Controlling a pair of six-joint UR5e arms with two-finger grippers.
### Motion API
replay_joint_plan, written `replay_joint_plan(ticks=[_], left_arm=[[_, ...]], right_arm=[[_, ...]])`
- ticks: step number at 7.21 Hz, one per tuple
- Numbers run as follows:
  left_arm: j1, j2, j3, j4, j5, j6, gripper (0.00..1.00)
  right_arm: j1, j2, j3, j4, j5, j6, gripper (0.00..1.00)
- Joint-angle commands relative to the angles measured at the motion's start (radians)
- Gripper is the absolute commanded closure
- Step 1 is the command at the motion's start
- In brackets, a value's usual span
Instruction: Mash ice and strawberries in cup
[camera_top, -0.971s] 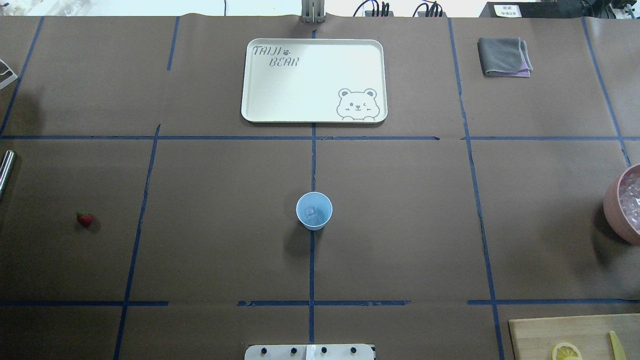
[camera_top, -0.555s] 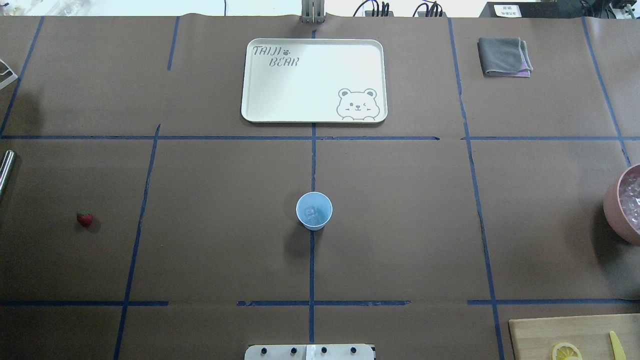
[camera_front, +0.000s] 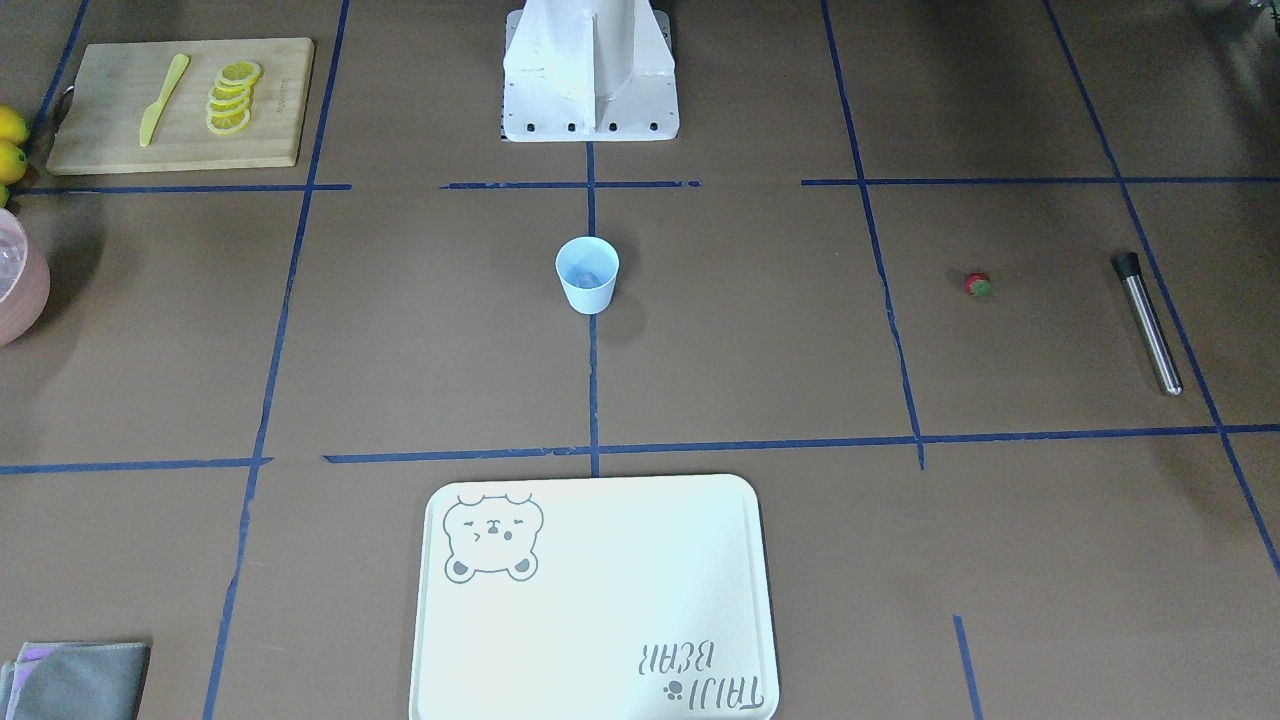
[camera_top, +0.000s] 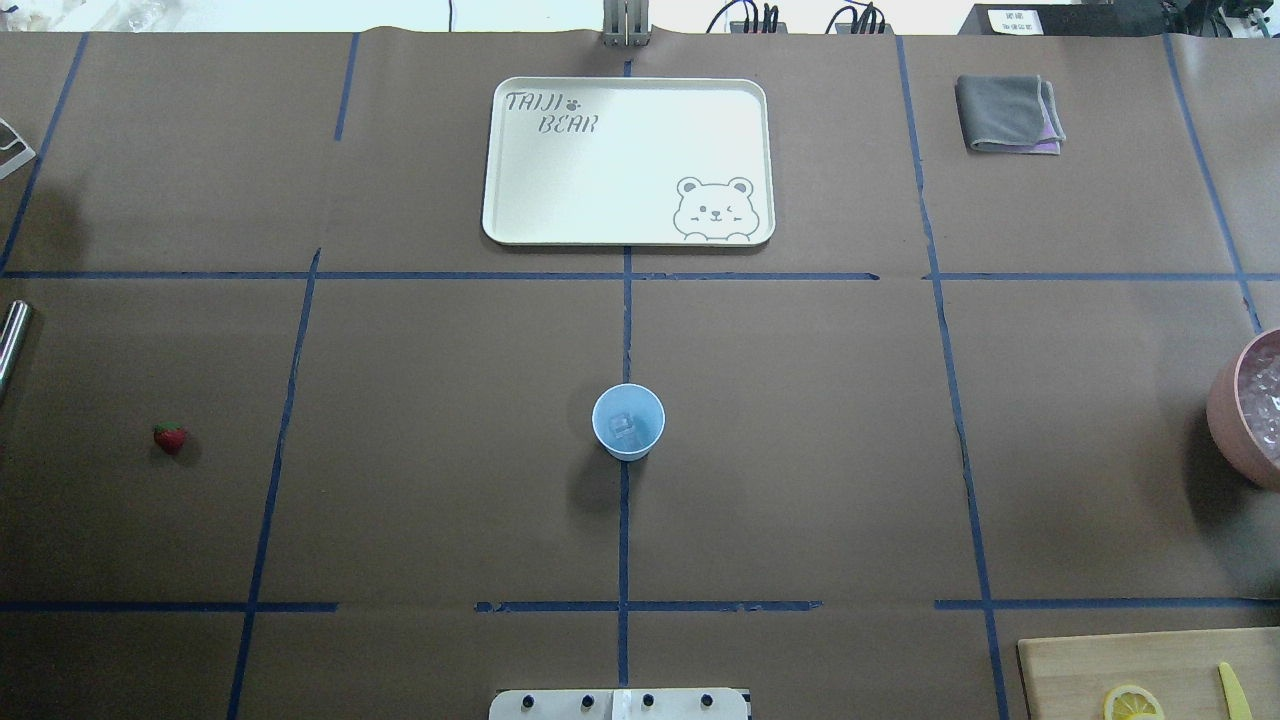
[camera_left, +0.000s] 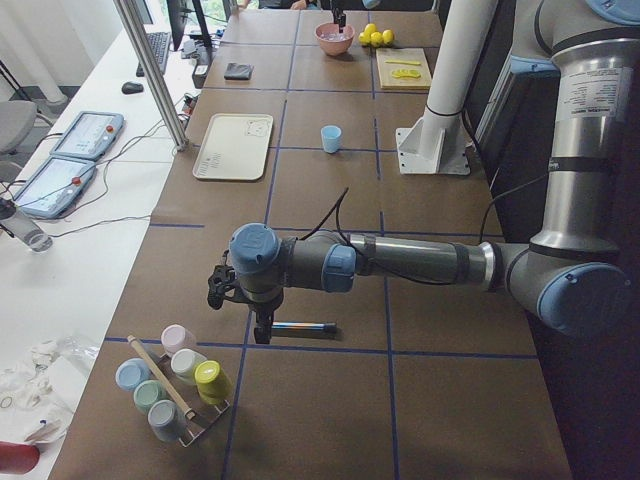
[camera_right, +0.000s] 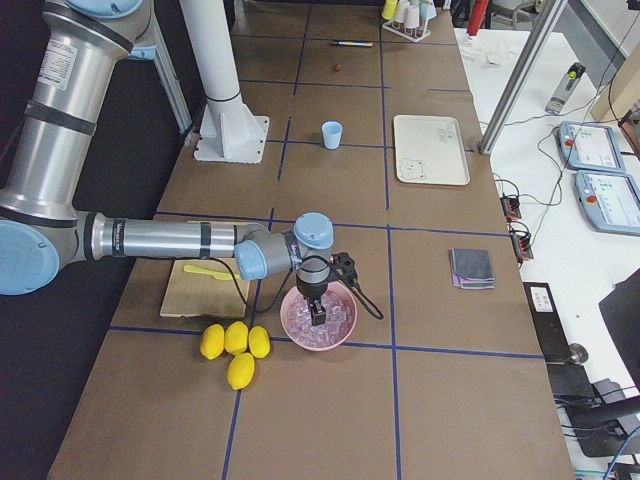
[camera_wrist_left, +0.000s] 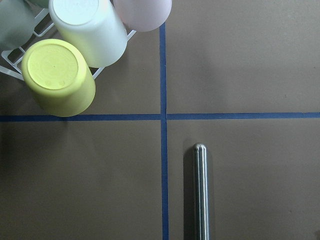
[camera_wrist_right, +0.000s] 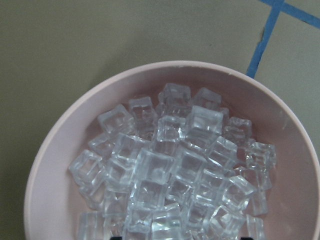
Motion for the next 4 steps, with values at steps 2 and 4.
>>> replay_joint_plan(ticks=[2, 4], left_arm=[[0.000, 0.000, -0.002, -0.001, -0.001, 0.000, 0.00], [0.000, 0.000, -0.008, -0.001, -0.001, -0.001, 0.00]], right_arm=[[-0.036, -0.002, -0.022, 0.002, 0.000, -0.002, 0.27], [-0.040, -0.003, -0.022, 0.002, 0.000, -0.002, 0.36]])
